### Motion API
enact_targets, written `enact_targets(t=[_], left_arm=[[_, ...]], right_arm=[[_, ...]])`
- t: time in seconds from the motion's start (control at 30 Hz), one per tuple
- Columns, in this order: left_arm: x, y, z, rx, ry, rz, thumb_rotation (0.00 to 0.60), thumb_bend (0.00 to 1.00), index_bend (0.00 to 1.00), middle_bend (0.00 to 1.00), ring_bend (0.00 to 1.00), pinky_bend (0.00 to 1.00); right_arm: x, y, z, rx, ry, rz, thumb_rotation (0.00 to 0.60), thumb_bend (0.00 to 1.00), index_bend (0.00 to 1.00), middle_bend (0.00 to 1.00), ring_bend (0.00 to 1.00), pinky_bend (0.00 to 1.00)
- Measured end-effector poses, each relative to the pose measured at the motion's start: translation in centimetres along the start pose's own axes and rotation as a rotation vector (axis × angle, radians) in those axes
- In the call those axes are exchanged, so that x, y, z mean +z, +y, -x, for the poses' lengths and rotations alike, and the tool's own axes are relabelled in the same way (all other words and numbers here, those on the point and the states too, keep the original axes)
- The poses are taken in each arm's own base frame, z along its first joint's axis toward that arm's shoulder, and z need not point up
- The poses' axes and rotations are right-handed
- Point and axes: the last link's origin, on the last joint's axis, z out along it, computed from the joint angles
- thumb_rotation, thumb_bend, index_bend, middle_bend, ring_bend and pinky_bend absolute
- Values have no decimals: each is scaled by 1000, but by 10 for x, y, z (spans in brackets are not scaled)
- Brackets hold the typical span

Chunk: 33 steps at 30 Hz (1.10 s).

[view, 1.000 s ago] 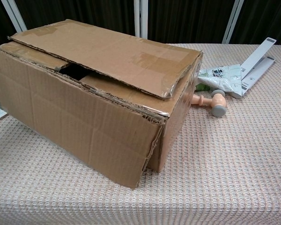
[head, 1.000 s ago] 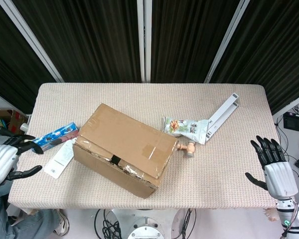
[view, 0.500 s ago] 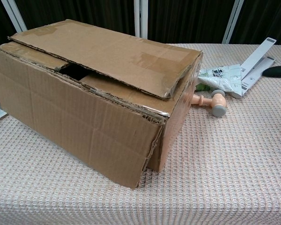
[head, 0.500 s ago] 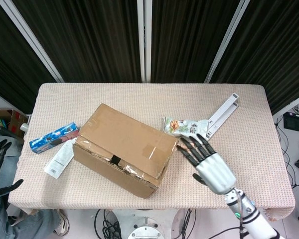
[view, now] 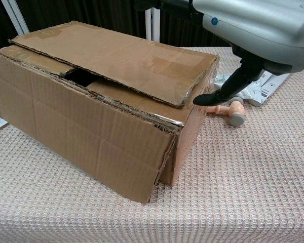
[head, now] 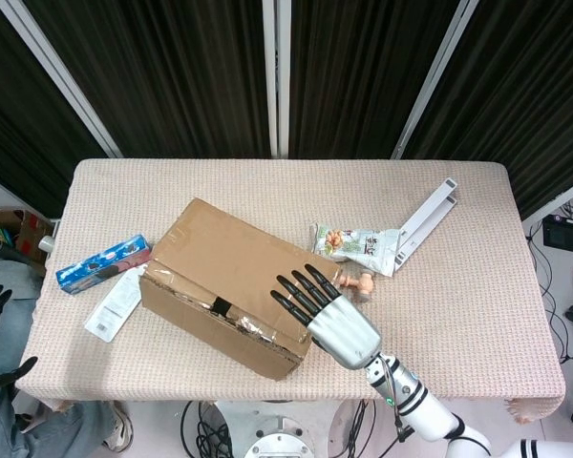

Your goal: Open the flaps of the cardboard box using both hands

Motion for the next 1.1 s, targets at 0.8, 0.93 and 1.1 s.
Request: enact_targets(t=[0.8, 0.93, 1.1], left_arm=[[-1, -5, 4, 8, -9, -18, 600, 0, 23, 33, 92, 205], [-2, -5, 4, 4, -4, -19, 600, 0, 23, 33, 92, 205], [-2, -5, 5, 3, -7, -20, 600, 0, 23, 33, 92, 205]], right_arm=[[23, -1, 15, -14, 25, 0, 600, 363, 0, 0, 0, 0], [25, 1, 16, -33, 60, 2, 600, 482, 0, 0, 0, 0], [27, 9, 12, -26, 96, 24, 600, 486, 0, 0, 0, 0]])
